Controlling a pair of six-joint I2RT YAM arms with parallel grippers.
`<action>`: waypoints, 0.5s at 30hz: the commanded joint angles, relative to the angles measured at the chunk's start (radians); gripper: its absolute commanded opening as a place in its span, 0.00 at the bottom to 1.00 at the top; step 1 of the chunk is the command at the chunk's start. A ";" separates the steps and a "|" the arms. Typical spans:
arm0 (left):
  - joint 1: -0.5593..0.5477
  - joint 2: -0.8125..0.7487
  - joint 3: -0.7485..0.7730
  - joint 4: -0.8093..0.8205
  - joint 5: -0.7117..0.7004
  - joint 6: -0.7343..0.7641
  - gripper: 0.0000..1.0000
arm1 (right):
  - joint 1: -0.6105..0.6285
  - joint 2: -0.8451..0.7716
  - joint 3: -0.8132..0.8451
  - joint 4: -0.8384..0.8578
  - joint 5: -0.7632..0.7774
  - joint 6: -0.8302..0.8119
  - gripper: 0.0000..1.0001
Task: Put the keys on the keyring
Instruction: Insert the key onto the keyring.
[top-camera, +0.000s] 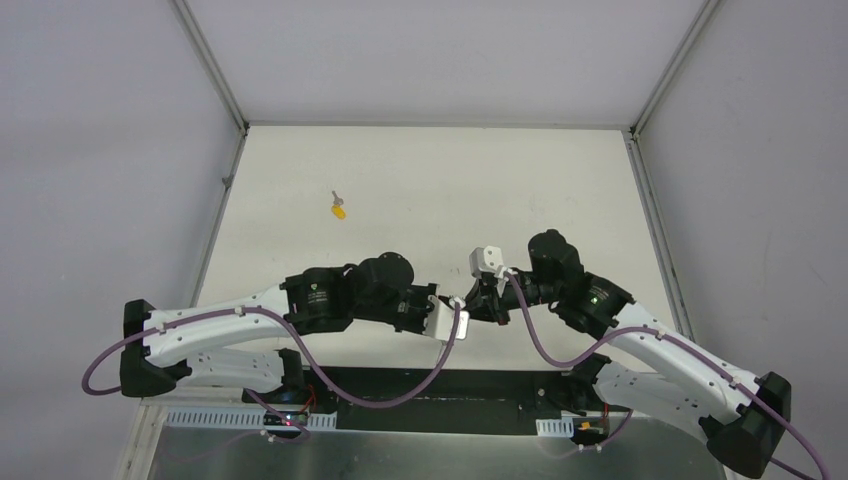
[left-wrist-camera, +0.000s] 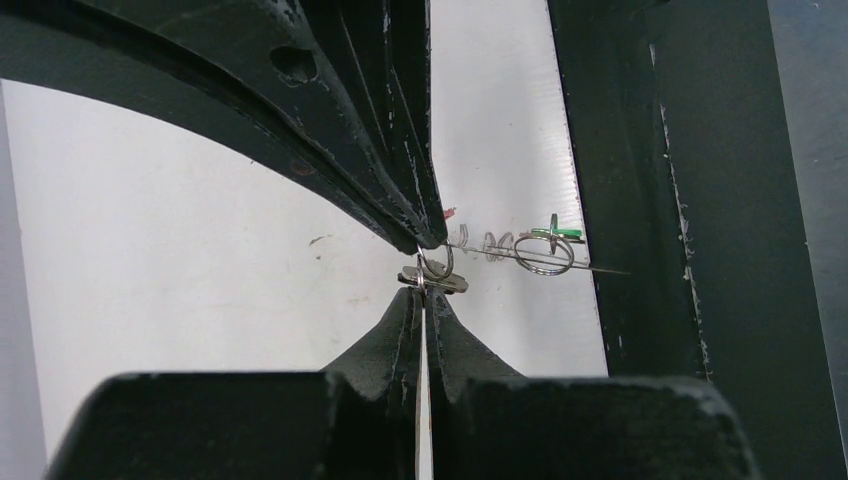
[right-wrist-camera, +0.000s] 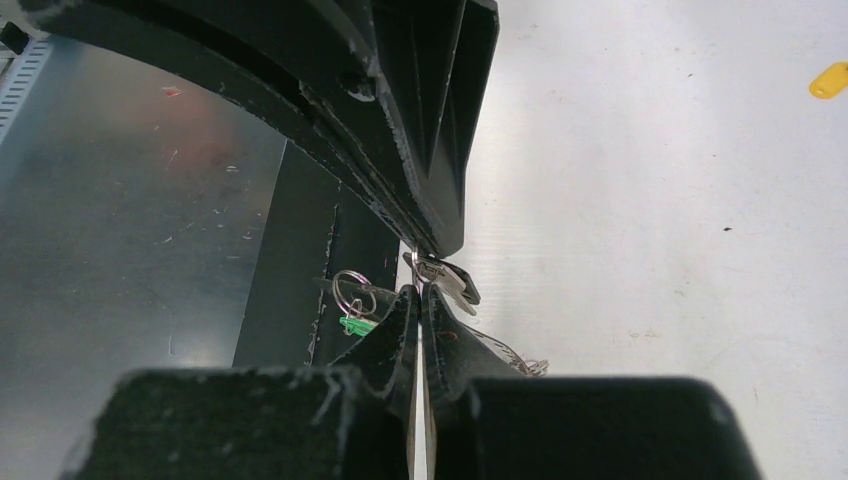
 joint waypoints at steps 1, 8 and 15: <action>-0.029 -0.022 0.026 0.007 -0.019 0.011 0.00 | 0.002 -0.024 0.009 0.058 0.018 0.004 0.00; -0.044 -0.024 0.023 -0.003 -0.052 0.013 0.00 | 0.002 -0.027 0.010 0.050 0.032 0.009 0.00; -0.053 -0.033 0.012 -0.016 -0.086 0.010 0.00 | 0.002 -0.032 0.009 0.047 0.035 0.012 0.00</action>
